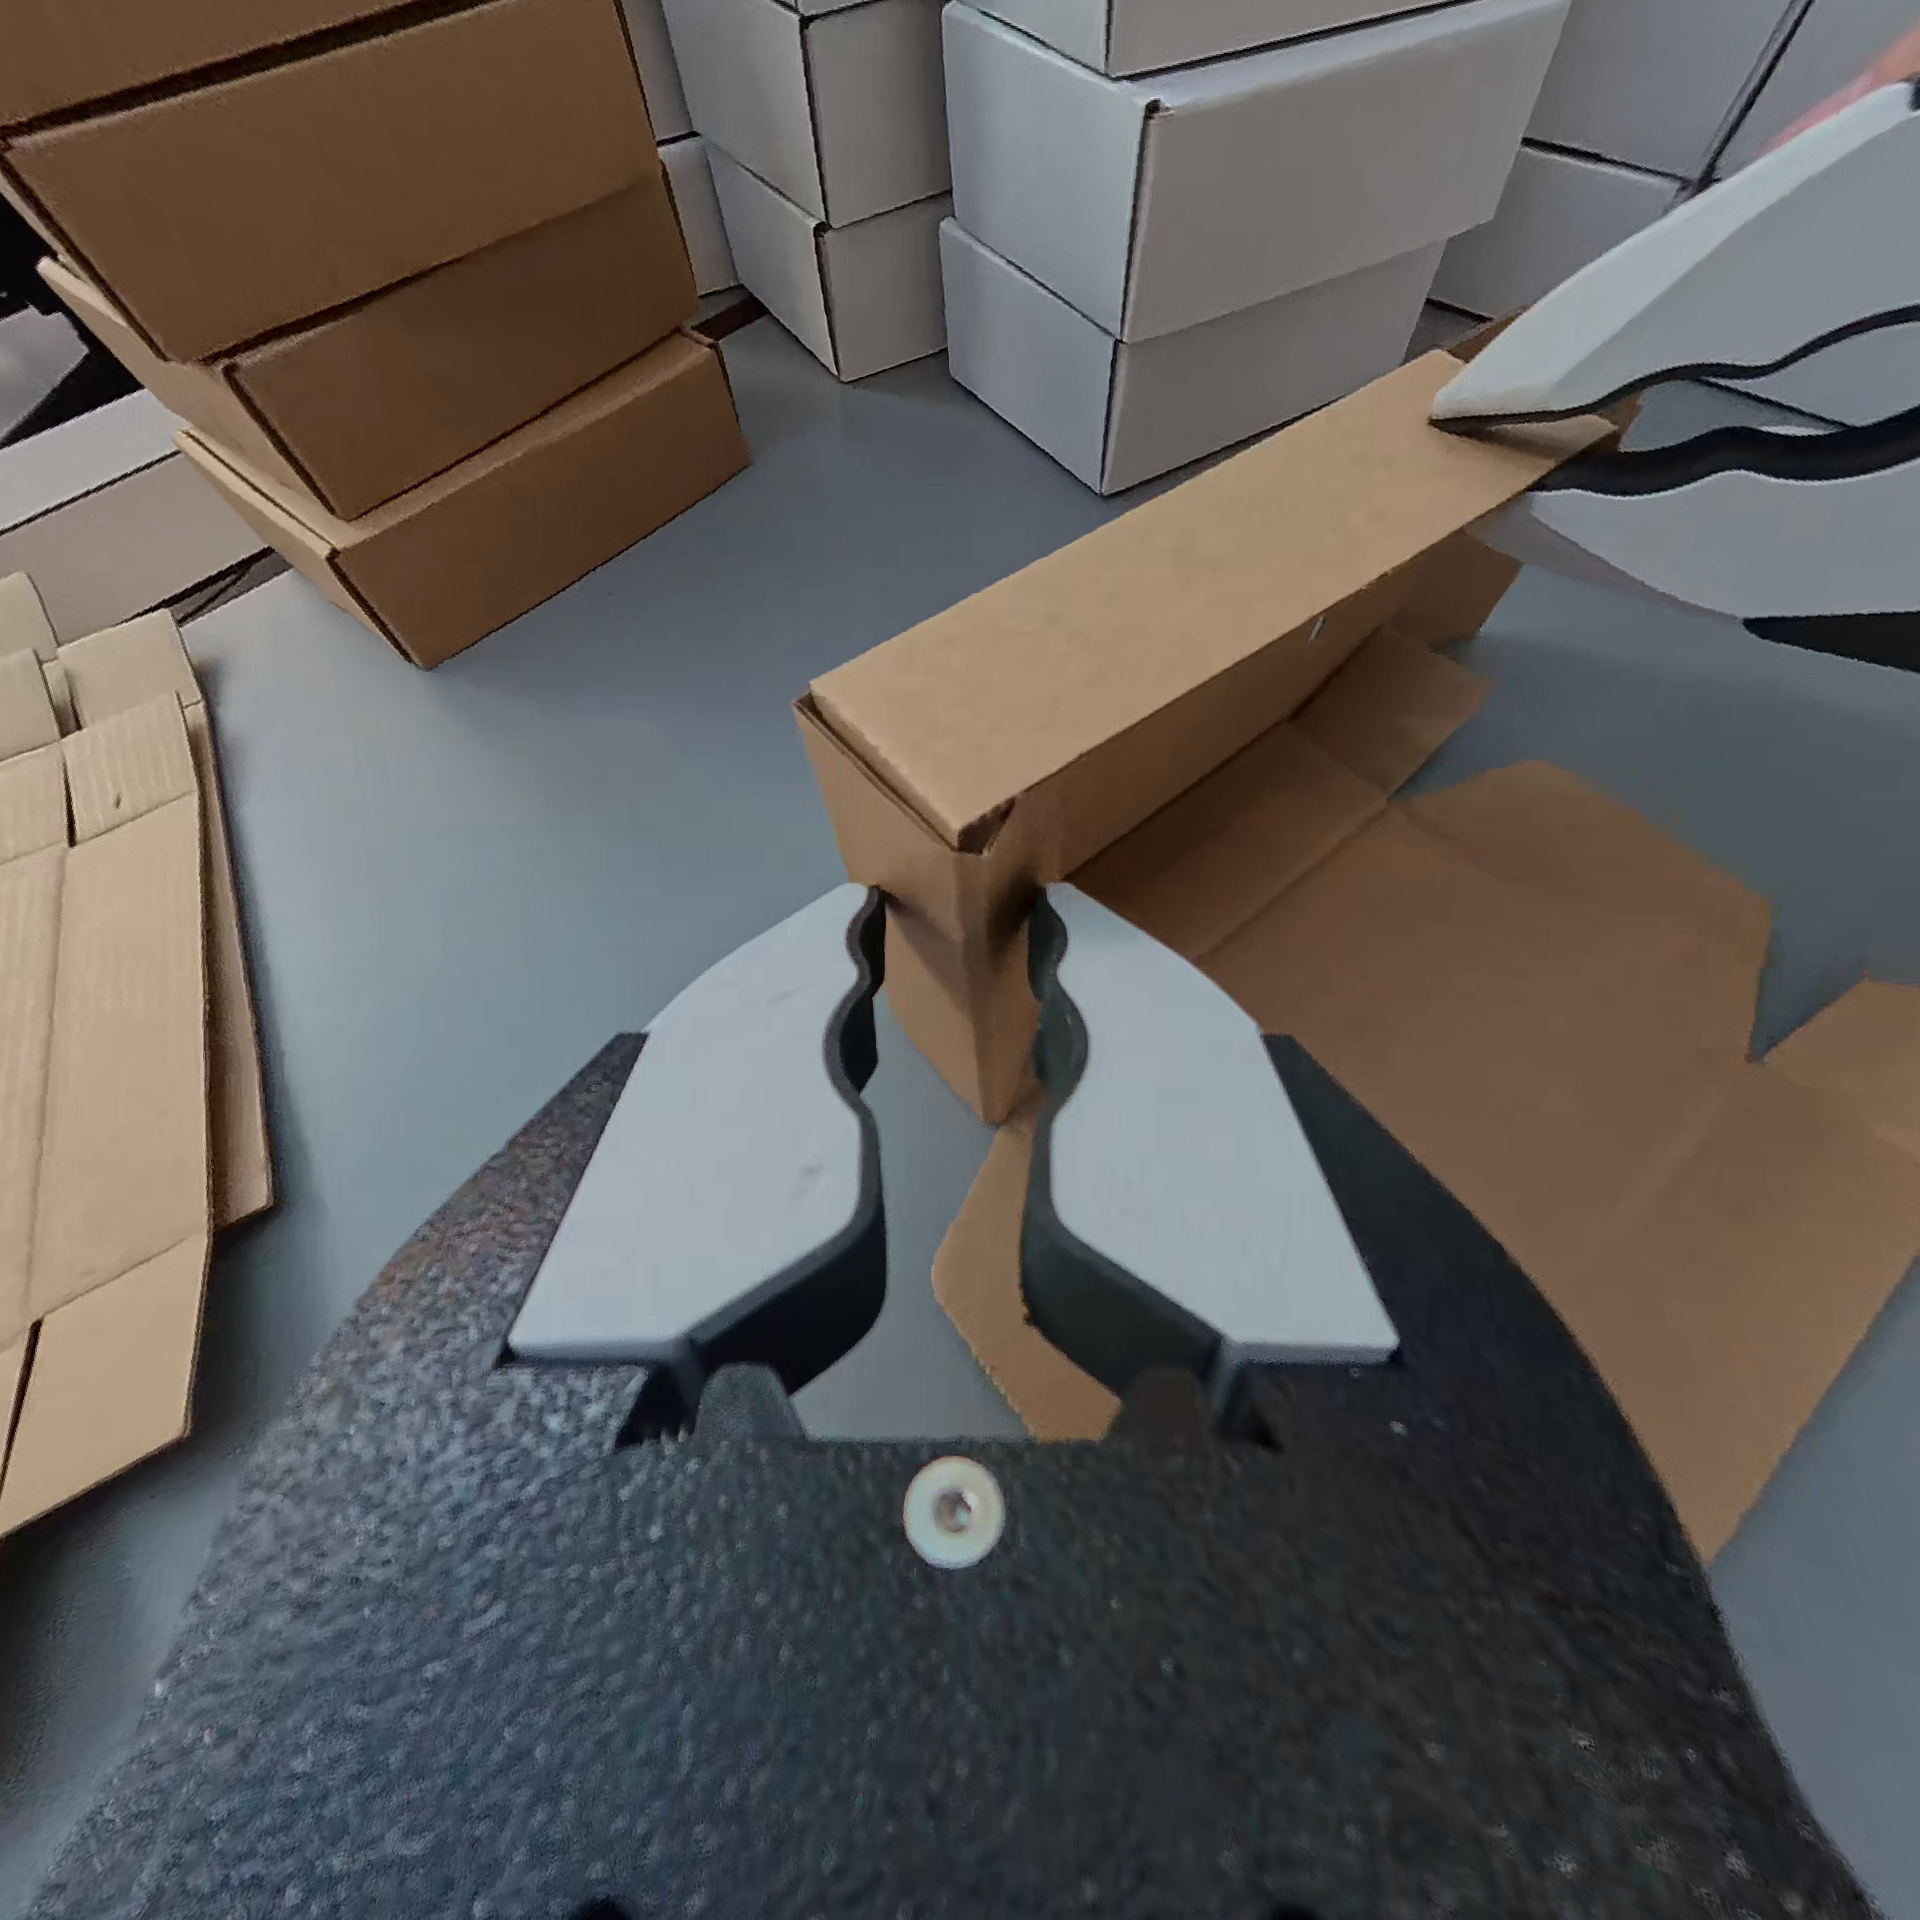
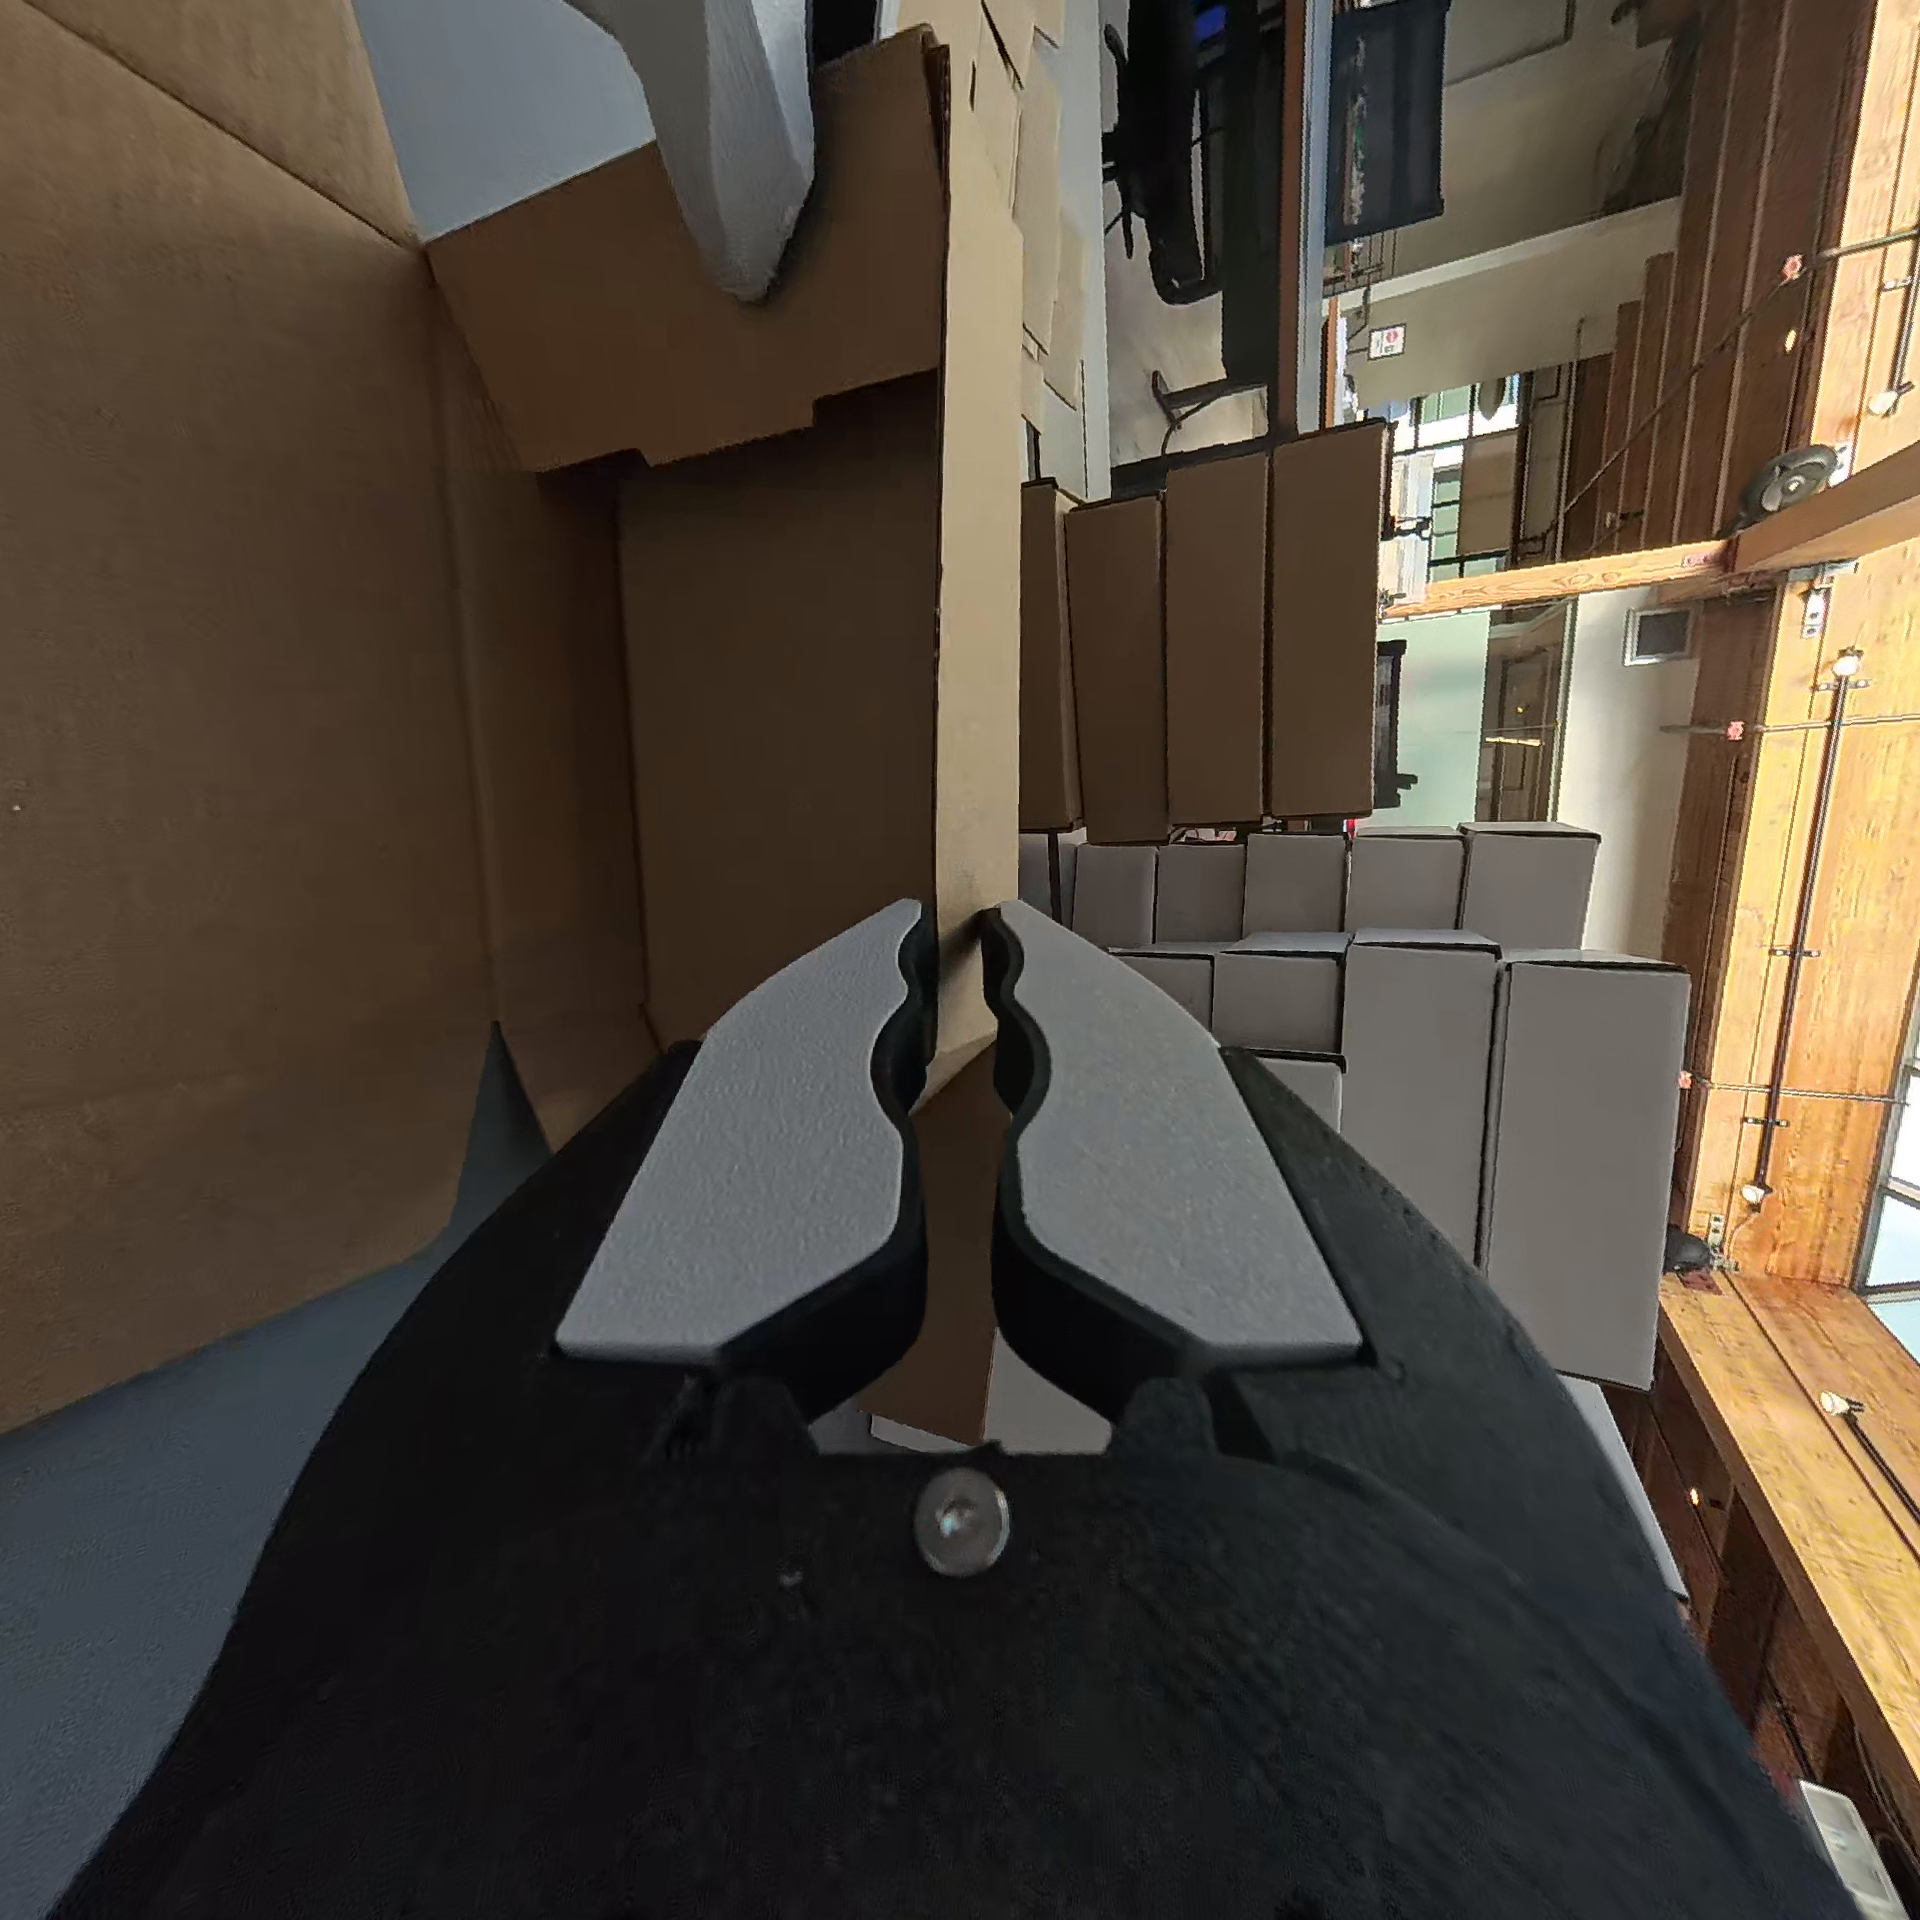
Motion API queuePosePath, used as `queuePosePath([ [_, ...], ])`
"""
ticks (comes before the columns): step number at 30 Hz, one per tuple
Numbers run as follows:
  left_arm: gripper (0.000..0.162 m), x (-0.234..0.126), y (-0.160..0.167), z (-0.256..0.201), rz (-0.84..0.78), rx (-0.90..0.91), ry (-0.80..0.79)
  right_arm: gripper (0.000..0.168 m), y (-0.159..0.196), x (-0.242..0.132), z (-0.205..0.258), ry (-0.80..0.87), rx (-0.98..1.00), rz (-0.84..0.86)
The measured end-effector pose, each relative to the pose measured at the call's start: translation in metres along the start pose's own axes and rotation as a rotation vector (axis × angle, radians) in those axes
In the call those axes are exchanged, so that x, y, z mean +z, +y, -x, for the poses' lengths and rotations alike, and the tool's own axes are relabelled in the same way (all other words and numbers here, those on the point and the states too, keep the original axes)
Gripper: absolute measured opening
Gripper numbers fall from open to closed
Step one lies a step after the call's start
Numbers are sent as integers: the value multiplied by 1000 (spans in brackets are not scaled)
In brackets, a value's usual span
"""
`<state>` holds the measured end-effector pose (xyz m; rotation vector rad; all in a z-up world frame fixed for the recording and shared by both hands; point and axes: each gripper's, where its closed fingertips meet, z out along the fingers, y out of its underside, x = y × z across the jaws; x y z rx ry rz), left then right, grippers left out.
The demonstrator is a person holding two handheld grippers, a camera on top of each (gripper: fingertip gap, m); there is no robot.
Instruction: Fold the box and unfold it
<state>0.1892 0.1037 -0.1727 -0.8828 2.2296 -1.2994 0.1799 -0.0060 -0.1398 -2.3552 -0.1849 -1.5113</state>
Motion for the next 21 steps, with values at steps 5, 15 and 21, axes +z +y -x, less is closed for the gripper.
queuePosePath([
  [5,28,10,-4,7,13,-65,-116,9,-3,0,2,-24,49,7],
  [15,26,27,-10,19,-31,-187,-229,10,5,11,-5,-59,159,59],
  [21,15,29,-11,27,-116,-217,-286,10,1,7,-2,-35,95,91],
])
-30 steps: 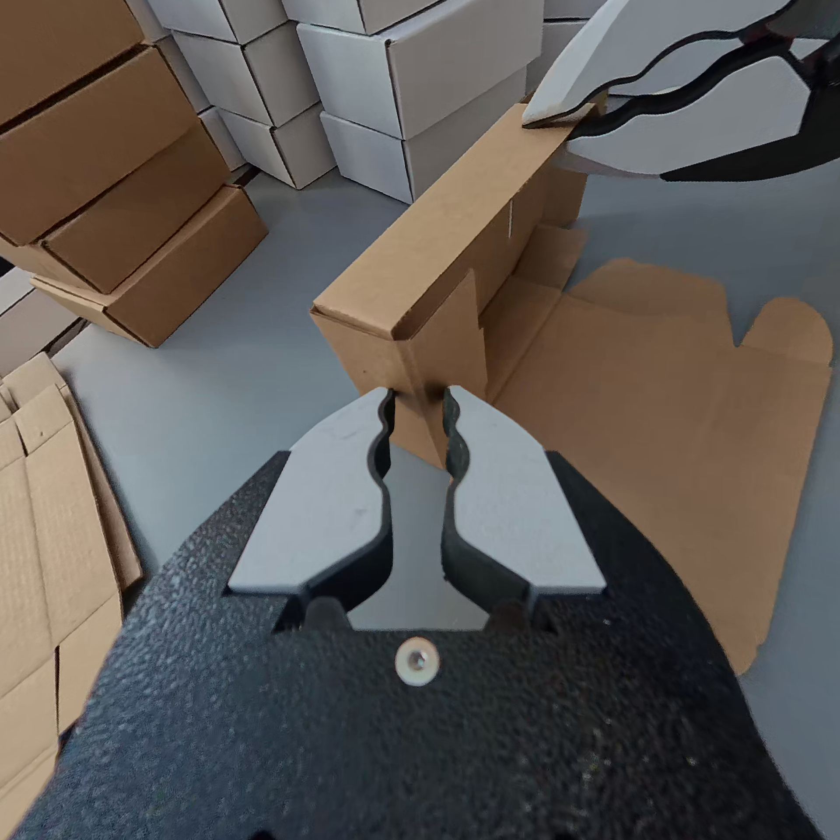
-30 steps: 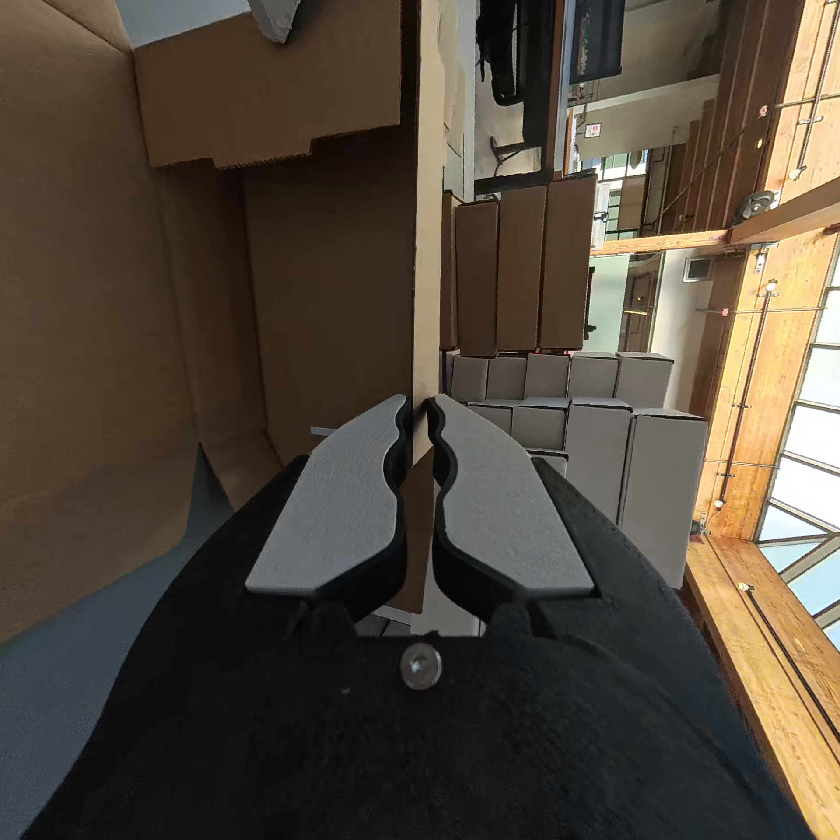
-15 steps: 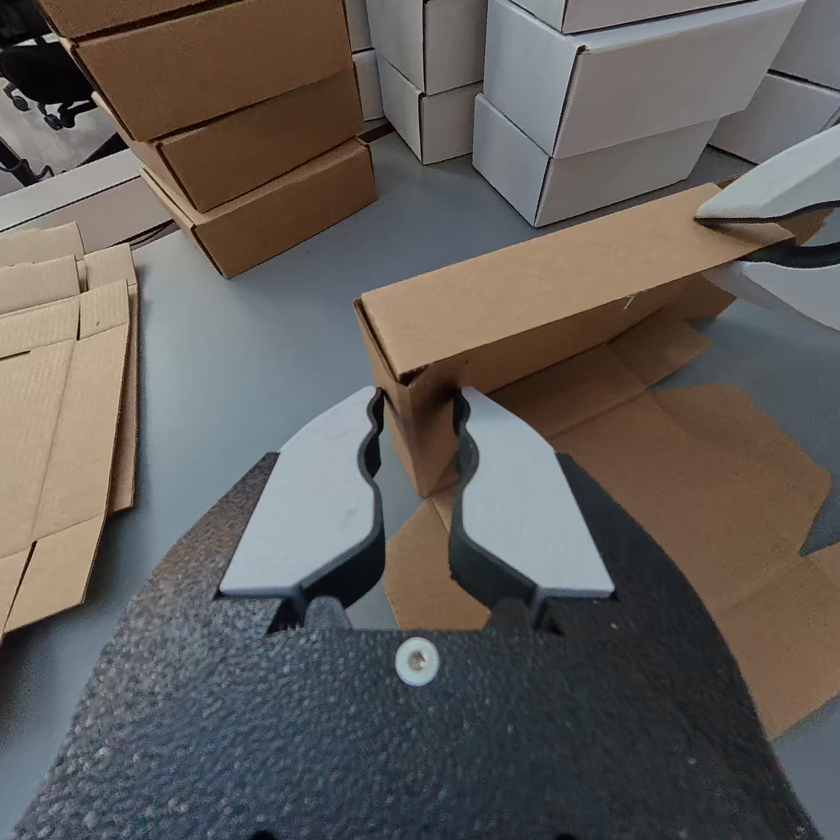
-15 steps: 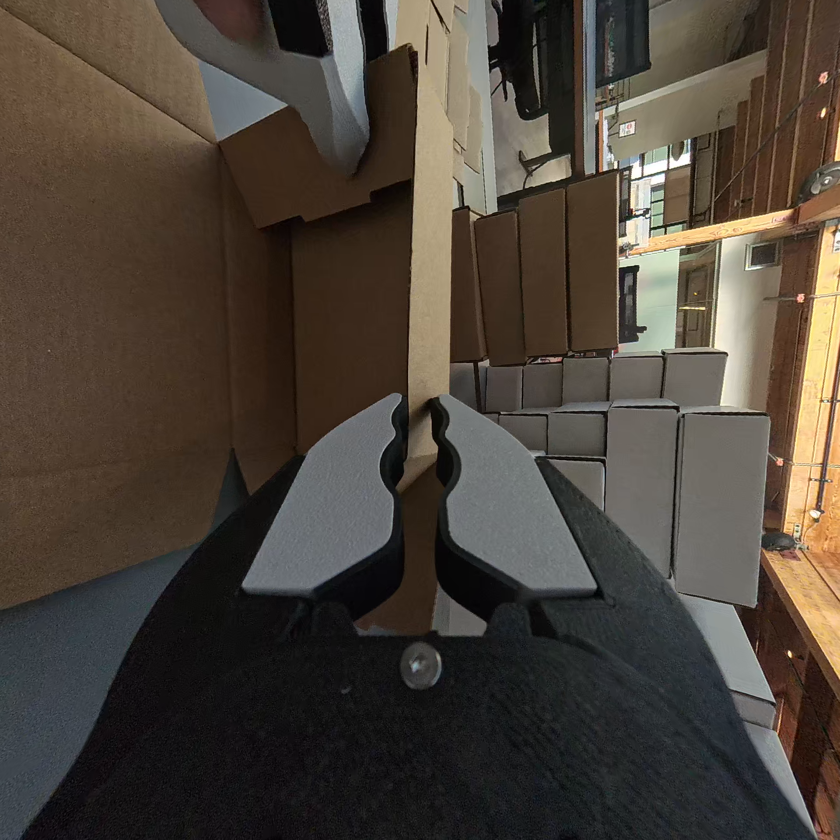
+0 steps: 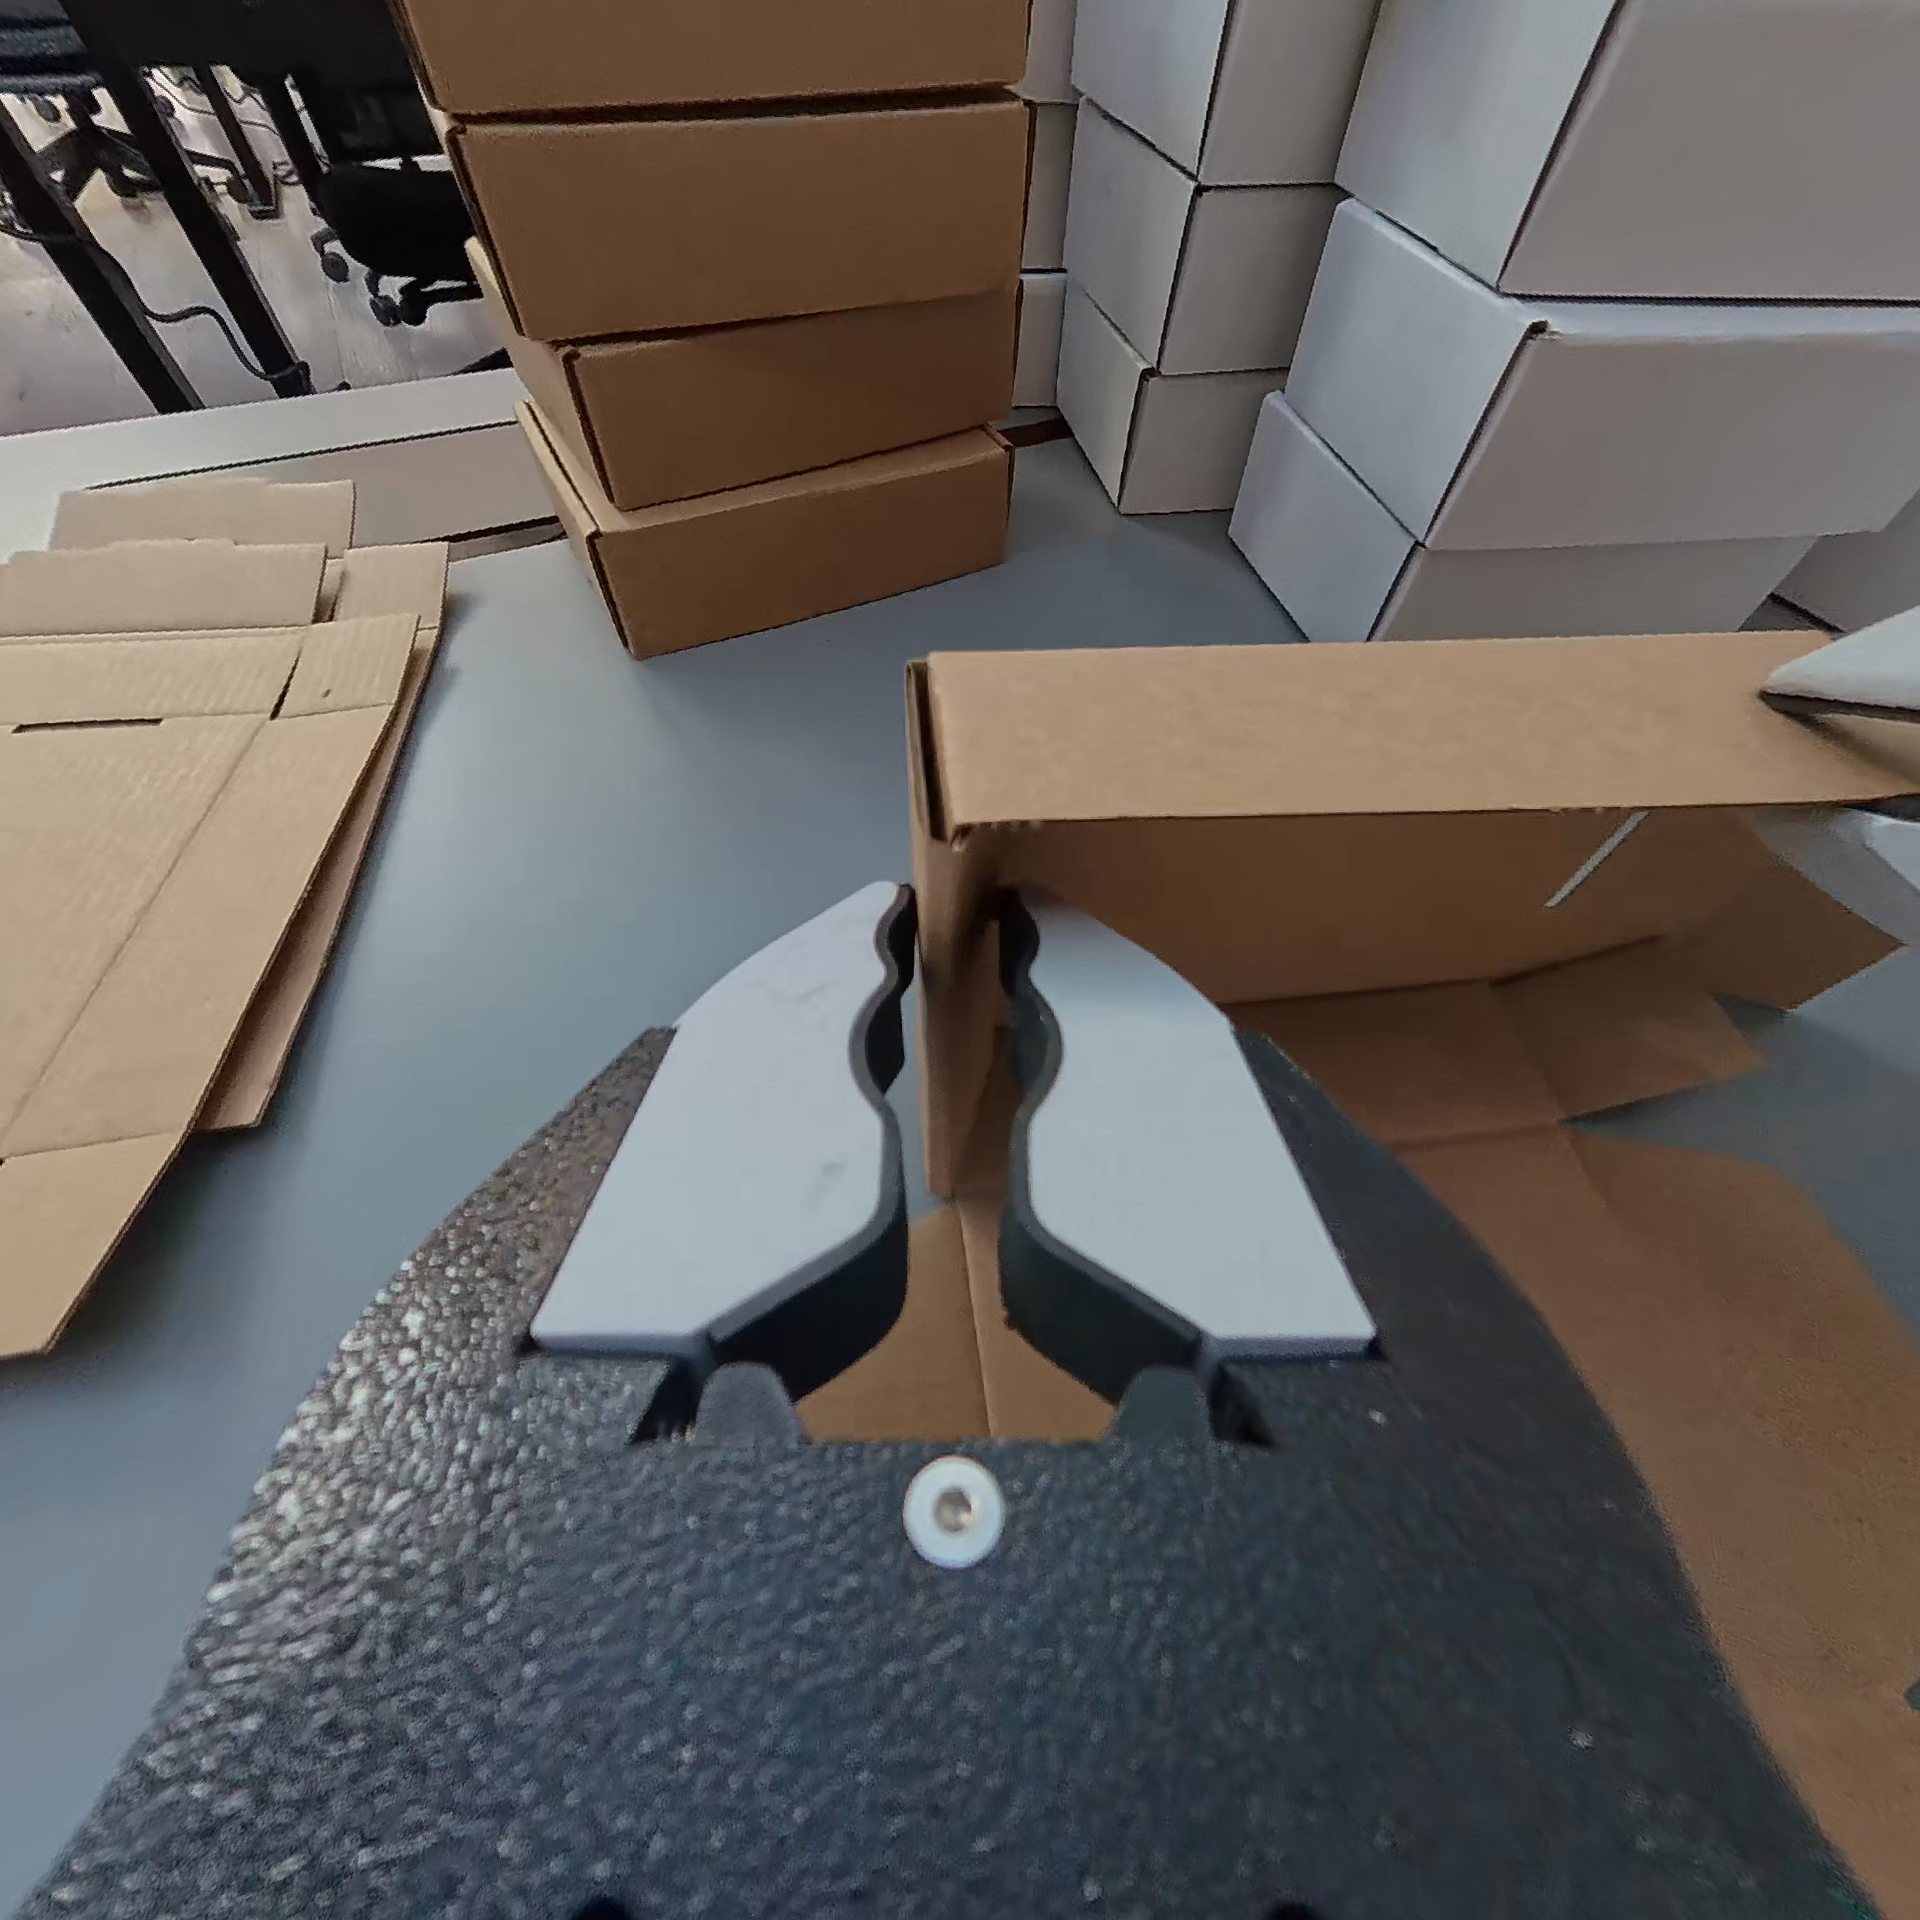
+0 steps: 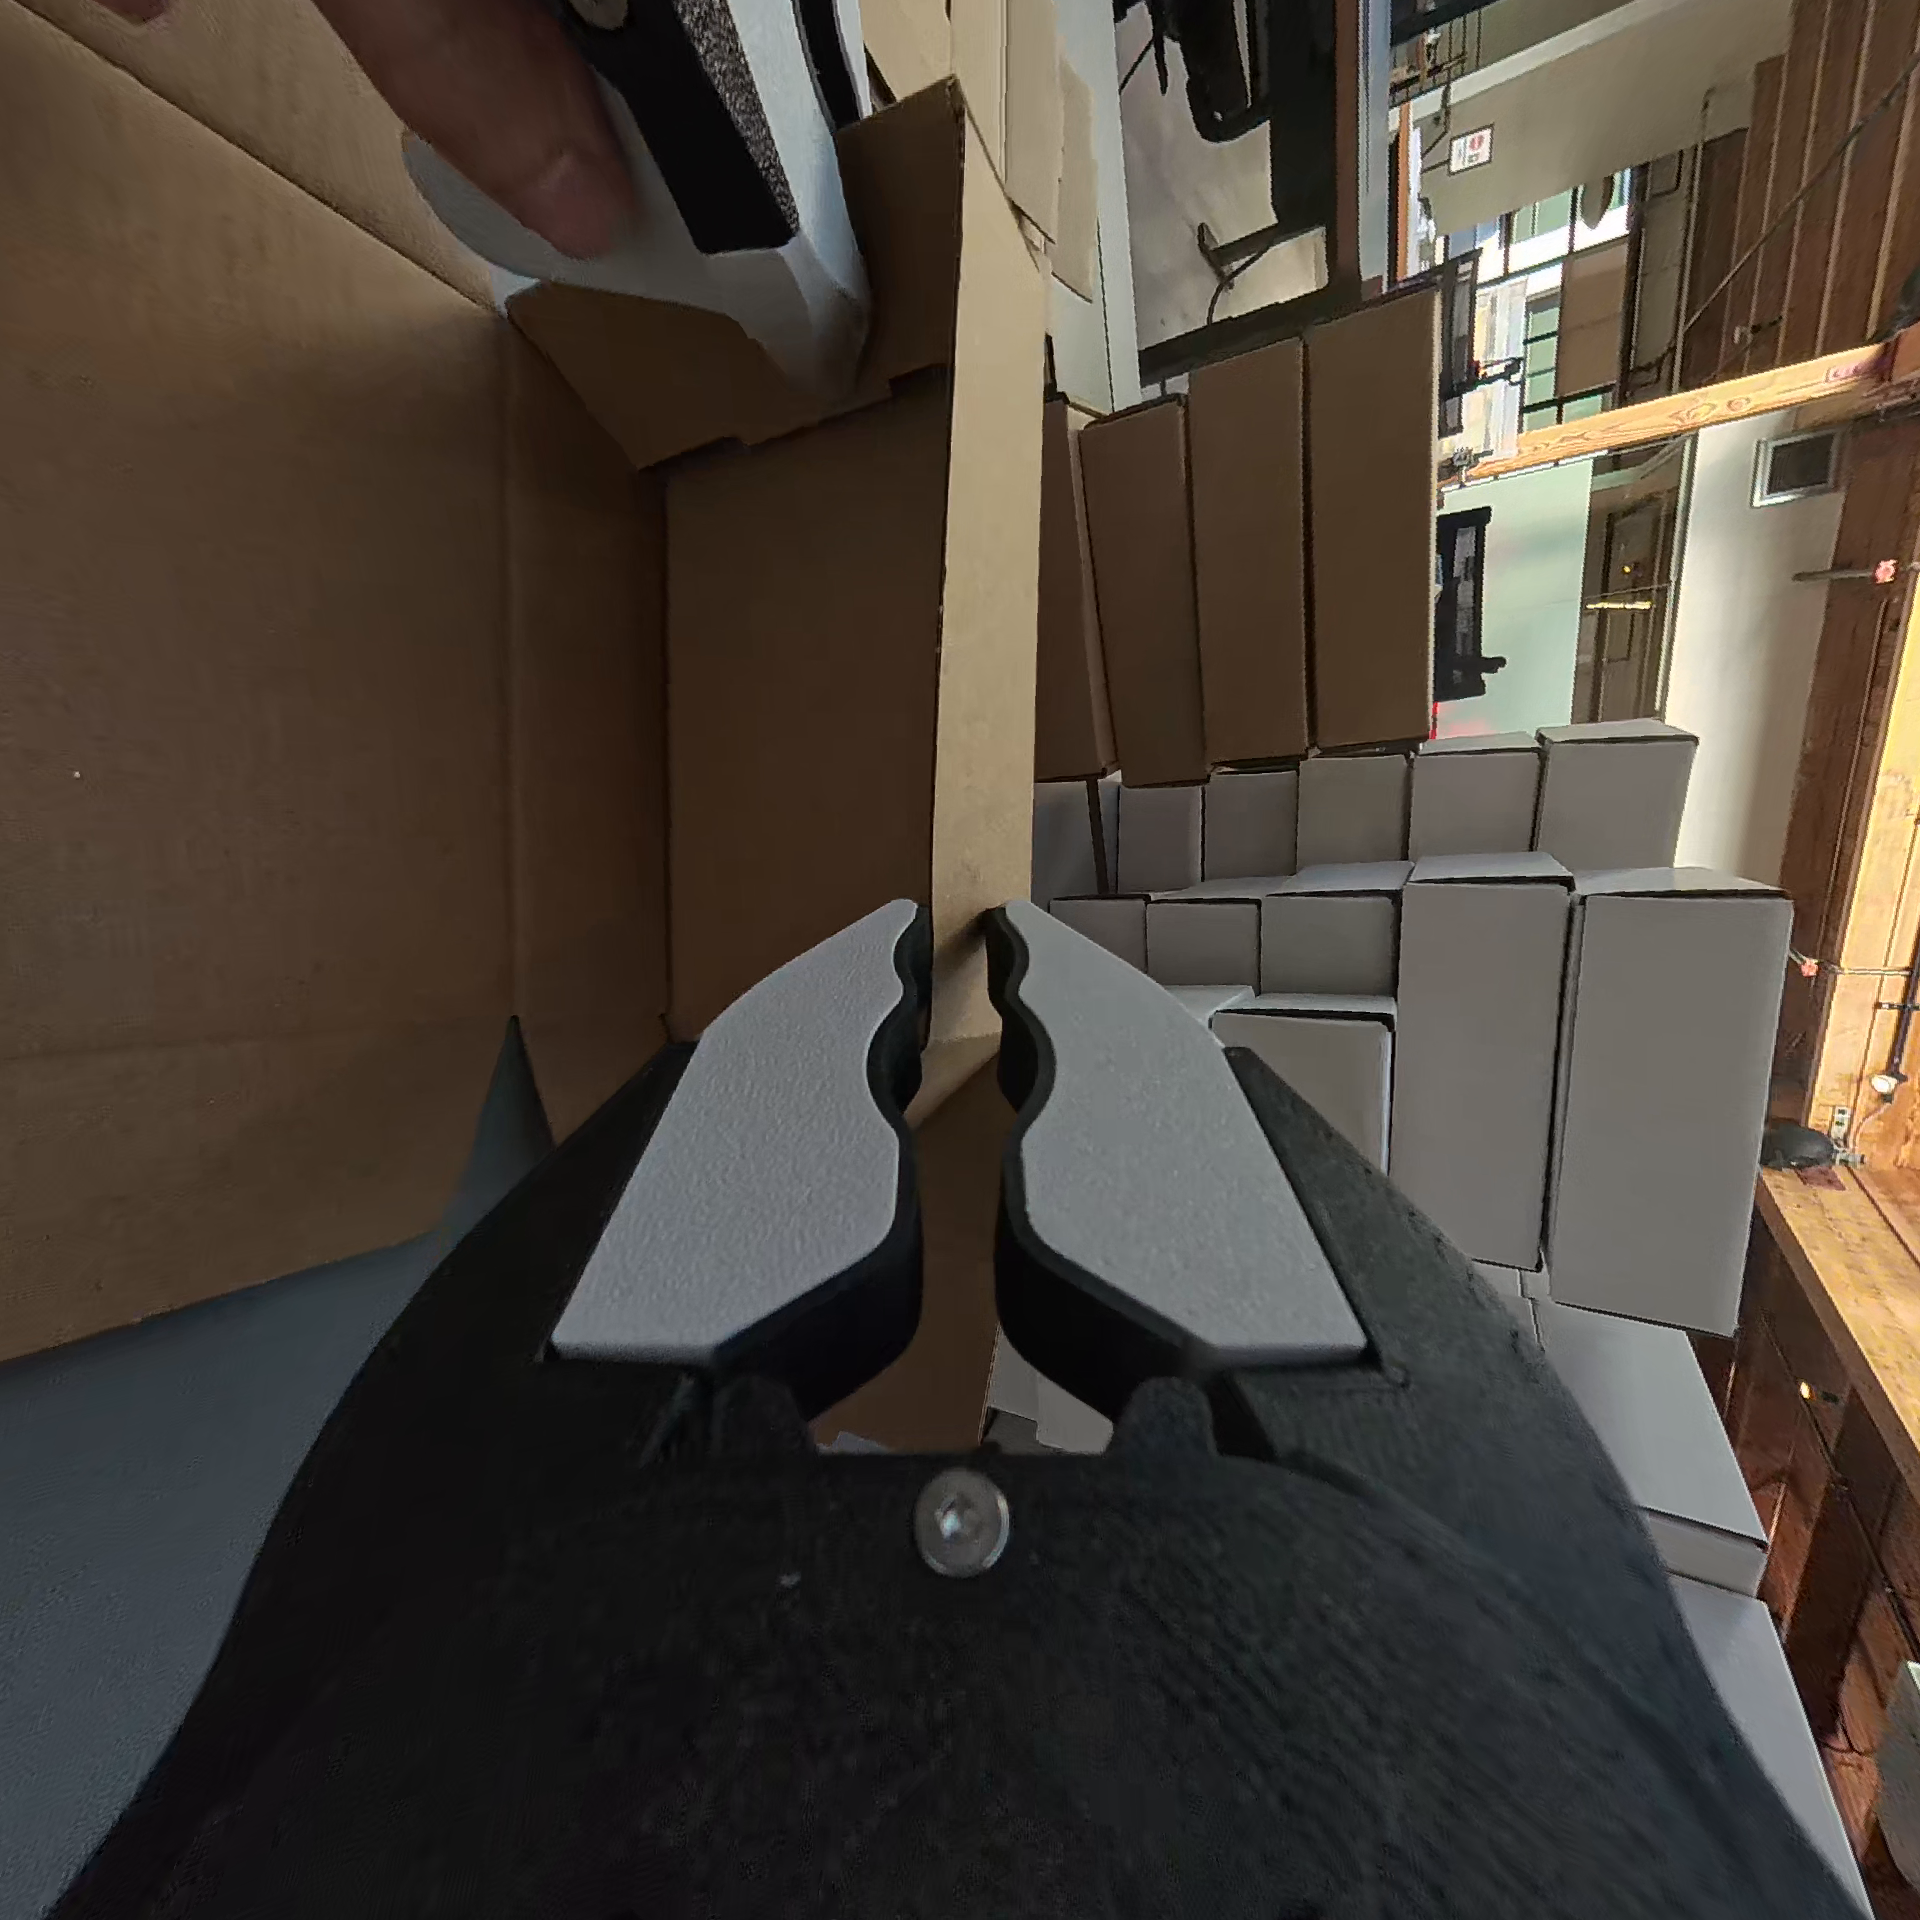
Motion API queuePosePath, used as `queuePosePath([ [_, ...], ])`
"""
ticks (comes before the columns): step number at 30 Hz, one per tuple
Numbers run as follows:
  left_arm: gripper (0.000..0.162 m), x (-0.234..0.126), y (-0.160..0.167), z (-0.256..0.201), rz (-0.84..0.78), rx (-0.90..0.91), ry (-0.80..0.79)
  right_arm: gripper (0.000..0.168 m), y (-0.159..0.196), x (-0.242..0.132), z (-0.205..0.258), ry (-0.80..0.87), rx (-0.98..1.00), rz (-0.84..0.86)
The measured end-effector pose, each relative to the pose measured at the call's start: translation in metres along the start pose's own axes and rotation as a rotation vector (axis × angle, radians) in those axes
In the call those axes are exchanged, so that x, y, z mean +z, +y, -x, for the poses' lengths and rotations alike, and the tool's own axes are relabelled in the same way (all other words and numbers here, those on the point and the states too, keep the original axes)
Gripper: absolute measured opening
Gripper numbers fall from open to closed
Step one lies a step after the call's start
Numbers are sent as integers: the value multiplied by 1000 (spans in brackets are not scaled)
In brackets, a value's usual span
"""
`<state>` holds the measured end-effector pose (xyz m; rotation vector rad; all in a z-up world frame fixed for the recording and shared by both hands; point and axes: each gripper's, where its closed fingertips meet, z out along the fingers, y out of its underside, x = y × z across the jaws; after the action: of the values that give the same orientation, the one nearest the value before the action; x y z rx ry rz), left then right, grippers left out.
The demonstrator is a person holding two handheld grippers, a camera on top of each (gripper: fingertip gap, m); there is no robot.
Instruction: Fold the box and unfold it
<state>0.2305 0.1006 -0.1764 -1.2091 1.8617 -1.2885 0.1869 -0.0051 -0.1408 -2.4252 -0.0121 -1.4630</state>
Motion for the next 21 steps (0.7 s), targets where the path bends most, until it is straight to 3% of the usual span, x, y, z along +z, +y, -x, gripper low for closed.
queuePosePath([
  [3,8,1,-1,2,-8,-5,8,10,-2,-3,3,44,-58,28],
  [7,9,3,-1,4,0,137,-89,8,-2,-7,5,151,-241,145],
  [14,5,3,-1,6,0,92,-105,8,-4,-8,6,161,-59,93],
  [21,5,5,-2,7,-7,32,-145,8,-6,-8,7,202,-18,85],
])
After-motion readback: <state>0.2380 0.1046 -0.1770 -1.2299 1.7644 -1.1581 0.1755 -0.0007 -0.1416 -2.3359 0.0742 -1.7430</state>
